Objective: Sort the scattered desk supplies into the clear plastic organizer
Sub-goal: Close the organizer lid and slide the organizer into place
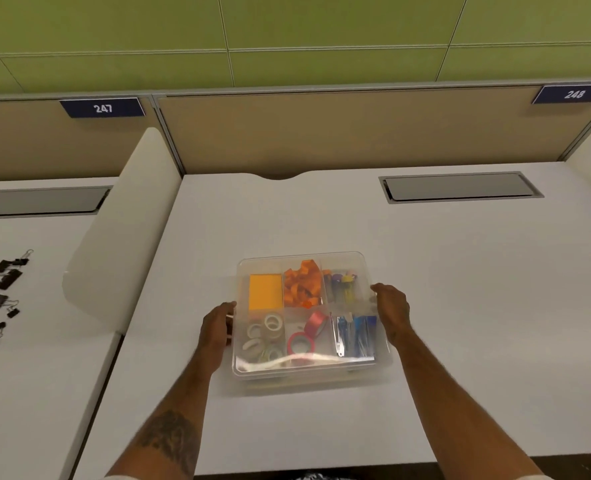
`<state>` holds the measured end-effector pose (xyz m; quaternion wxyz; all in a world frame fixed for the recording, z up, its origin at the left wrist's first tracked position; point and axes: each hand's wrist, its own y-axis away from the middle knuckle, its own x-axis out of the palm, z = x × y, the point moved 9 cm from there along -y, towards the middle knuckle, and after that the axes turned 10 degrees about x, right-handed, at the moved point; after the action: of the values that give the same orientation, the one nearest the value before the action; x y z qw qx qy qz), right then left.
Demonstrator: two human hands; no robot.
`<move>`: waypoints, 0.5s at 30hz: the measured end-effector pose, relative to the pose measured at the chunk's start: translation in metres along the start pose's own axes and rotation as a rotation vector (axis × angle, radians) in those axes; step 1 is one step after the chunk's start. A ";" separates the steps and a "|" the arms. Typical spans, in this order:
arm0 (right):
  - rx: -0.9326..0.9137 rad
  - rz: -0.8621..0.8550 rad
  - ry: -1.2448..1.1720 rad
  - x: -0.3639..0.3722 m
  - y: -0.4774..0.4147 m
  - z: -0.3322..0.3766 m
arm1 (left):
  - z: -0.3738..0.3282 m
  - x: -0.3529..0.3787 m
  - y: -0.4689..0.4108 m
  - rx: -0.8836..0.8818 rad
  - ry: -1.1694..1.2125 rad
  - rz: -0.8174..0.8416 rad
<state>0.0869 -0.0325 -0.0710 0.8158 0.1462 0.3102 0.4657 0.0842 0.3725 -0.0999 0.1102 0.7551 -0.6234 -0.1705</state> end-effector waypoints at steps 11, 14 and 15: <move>-0.045 -0.012 0.019 0.028 -0.044 0.059 | -0.061 0.024 -0.077 0.064 -0.214 -0.113; -0.023 -0.008 0.018 0.033 -0.055 0.060 | -0.059 0.028 -0.088 0.050 -0.243 -0.147; -0.023 -0.002 0.026 0.035 -0.058 0.059 | -0.057 0.030 -0.090 0.047 -0.242 -0.152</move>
<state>0.1767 -0.0299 -0.0689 0.8137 0.1303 0.3156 0.4704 0.1935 0.3586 -0.0851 0.0036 0.7763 -0.5771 -0.2535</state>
